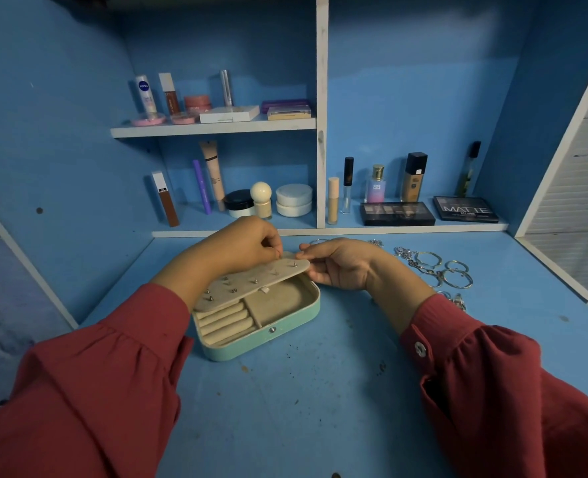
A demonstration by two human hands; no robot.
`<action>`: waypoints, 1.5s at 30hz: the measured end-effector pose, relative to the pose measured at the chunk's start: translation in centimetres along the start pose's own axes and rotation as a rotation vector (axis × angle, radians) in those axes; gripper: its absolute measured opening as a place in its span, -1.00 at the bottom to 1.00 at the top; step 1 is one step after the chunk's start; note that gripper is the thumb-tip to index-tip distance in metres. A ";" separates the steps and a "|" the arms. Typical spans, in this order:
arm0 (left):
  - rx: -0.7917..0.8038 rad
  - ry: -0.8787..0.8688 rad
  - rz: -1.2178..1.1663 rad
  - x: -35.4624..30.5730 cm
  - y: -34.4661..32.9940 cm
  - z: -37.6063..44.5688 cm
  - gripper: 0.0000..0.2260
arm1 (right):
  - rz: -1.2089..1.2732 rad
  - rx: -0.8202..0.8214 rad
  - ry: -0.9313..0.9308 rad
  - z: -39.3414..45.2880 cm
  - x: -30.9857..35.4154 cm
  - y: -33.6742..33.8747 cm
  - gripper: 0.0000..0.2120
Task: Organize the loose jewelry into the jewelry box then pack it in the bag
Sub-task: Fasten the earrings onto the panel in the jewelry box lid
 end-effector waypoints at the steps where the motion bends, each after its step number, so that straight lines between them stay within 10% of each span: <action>1: 0.001 0.003 0.003 0.1 0.0 0.0 -0.92 | -0.002 0.001 -0.001 0.0 0.0 0.0 -0.85; 45: 0.068 -0.060 0.195 -1.3 -0.5 0.6 -0.91 | 0.042 -0.042 -0.009 0.4 -0.2 0.4 -0.81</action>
Point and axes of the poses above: each hand's wrist, its own z-axis towards the middle knuckle, its own y-axis out of the back of the hand, x = y × z, the point moved 9 cm from there along z, towards the middle knuckle, and after that the axes turned 1 degree about z, right-handed, at the moved point
